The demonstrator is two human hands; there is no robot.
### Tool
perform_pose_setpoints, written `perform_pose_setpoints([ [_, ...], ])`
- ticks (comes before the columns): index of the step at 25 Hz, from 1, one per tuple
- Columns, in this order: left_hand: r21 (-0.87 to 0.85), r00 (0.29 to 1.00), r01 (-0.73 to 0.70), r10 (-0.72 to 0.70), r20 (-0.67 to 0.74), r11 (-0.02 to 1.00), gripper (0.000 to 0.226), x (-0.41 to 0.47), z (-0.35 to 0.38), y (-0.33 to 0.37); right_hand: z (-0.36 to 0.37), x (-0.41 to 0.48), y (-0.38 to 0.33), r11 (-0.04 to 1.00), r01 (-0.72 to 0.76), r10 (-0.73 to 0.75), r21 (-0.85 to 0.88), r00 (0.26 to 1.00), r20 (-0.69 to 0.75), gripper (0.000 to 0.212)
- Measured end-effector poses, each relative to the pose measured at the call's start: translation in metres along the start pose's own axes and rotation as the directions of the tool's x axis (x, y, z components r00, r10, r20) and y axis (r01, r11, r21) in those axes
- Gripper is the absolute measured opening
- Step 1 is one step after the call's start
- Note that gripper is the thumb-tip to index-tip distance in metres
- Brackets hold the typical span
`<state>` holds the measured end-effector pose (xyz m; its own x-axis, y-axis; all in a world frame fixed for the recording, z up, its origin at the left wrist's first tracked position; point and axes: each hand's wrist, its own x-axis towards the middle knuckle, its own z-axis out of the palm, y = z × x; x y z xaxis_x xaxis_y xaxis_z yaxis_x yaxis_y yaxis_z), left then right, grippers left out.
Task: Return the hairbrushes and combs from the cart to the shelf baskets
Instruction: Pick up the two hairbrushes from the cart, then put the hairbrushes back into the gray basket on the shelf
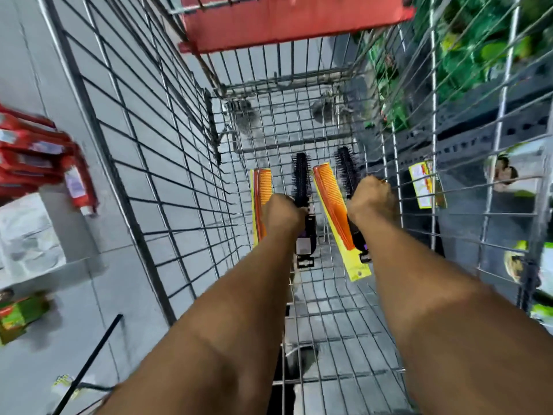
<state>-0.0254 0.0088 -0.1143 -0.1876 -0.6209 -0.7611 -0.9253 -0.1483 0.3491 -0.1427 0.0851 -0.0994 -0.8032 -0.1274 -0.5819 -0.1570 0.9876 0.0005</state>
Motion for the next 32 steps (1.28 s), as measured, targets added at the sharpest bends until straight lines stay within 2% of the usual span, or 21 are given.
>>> perform_pose_setpoints([
  [2, 0.014, 1.0, -0.009, 0.009, 0.004, 1.0, 0.02, -0.006, 0.0, 0.005, -0.006, -0.005, 0.001, 1.0, -0.005, 0.005, 0.01, 1.0, 0.003, 0.02],
  [4, -0.005, 1.0, 0.004, -0.004, 0.014, 1.0, 0.025, -0.012, 0.0, 0.004, -0.012, -0.015, 0.001, 0.999, -0.003, 0.002, 0.044, 1.0, 0.015, 0.012],
  [6, -0.069, 1.0, 0.016, -0.015, 0.023, 0.997, 0.029, -0.019, -0.002, 0.003, -0.021, -0.022, 0.002, 0.996, -0.017, 0.016, 0.082, 1.0, 0.017, 0.007],
  [10, -0.211, 0.999, 0.032, -0.026, 0.034, 0.977, 0.016, -0.036, -0.01, 0.003, -0.045, -0.037, 0.012, 0.989, -0.023, 0.02, 0.147, 1.0, 0.021, 0.008],
  [13, -0.269, 0.999, -0.046, 0.046, -0.005, 0.962, 0.018, -0.058, -0.018, 0.01, -0.069, -0.054, 0.023, 0.984, 0.024, -0.015, 0.174, 0.998, -0.054, 0.017],
  [17, -0.4, 0.993, -0.114, 0.12, -0.01, 0.909, 0.036, -0.092, -0.034, 0.02, -0.106, -0.08, 0.034, 0.959, 0.037, -0.018, 0.281, 0.997, -0.07, 0.023],
  [20, -0.578, 0.976, -0.168, 0.218, 0.018, 0.799, 0.043, -0.131, -0.057, 0.03, -0.144, -0.114, 0.052, 0.898, 0.109, -0.071, 0.426, 0.992, -0.105, 0.027],
  [22, -0.619, 0.954, -0.228, 0.299, 0.011, 0.752, 0.047, -0.156, -0.072, 0.037, -0.167, -0.137, 0.065, 0.843, 0.16, -0.114, 0.513, 0.986, -0.12, 0.033],
  [24, -0.625, 0.92, -0.295, 0.391, 0.017, 0.723, 0.044, -0.193, -0.09, 0.044, -0.191, -0.166, 0.087, 0.762, 0.203, -0.134, 0.615, 0.978, -0.157, 0.036],
  [26, -0.611, 0.864, -0.379, 0.503, 0.037, 0.695, 0.037, -0.227, -0.109, 0.054, -0.21, -0.19, 0.109, 0.629, 0.212, -0.133, 0.748, 0.977, -0.165, 0.034],
  [30, -0.583, 0.735, -0.512, 0.673, 0.084, 0.631, 0.028, -0.299, -0.146, 0.081, -0.249, -0.246, 0.161, 0.229, 0.211, -0.124, 0.95, 0.975, -0.187, 0.017],
  [32, -0.541, 0.646, -0.582, 0.749, 0.146, 0.607, 0.022, -0.339, -0.153, 0.094, -0.264, -0.275, 0.194, 0.084, 0.213, -0.137, 0.973, 0.97, -0.201, 0.009],
])
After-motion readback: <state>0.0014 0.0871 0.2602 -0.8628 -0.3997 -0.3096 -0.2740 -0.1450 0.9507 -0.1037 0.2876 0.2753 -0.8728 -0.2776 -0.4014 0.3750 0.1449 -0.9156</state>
